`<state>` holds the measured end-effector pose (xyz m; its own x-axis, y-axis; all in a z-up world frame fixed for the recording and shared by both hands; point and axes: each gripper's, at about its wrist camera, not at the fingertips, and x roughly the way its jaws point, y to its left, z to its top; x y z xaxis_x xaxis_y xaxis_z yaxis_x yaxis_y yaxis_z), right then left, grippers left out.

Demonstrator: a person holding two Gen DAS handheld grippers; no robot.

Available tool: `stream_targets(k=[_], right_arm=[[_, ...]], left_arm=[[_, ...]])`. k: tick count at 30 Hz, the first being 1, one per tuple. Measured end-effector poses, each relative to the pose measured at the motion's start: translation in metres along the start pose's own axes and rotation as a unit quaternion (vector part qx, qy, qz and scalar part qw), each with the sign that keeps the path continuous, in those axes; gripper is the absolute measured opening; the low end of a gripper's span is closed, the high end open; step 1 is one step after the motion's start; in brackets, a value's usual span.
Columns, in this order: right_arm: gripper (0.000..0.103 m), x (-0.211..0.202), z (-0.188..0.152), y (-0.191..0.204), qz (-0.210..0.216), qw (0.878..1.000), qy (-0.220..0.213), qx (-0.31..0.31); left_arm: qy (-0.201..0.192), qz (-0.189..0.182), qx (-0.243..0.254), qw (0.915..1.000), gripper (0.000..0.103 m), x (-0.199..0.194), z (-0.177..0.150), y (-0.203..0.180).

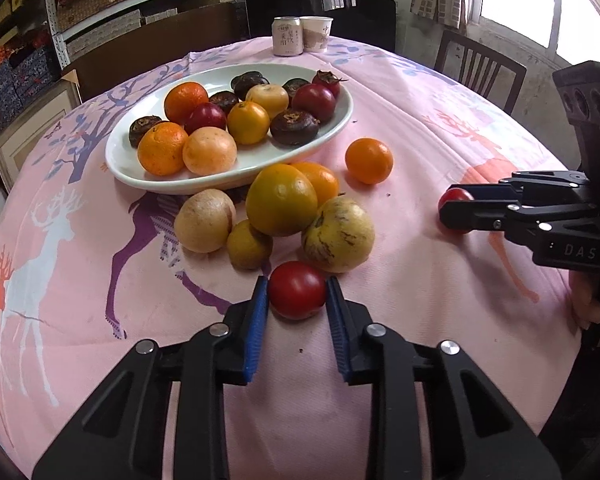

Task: Organize fruits
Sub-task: 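Grasp a red tomato with the left tool while the right tool grasps another red tomato, then carry both red tomatoes onto the white plate and open both tools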

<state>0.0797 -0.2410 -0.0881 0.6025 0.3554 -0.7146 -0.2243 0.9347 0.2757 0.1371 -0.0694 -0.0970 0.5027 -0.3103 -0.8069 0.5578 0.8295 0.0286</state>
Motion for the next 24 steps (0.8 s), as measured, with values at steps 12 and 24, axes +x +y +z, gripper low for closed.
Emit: stream_targets(k=[12, 24], right_arm=[[0.028, 0.003, 0.0, -0.001, 0.0, 1.0, 0.01, 0.003], [0.028, -0.02, 0.024, 0.004, 0.011, 0.999, -0.029, -0.015]], left_arm=[[0.012, -0.009, -0.011, 0.9998, 0.028, 0.006, 0.0, 0.002], [-0.088, -0.027, -0.04, 0.9949, 0.027, -0.048, 0.011, 0.014]])
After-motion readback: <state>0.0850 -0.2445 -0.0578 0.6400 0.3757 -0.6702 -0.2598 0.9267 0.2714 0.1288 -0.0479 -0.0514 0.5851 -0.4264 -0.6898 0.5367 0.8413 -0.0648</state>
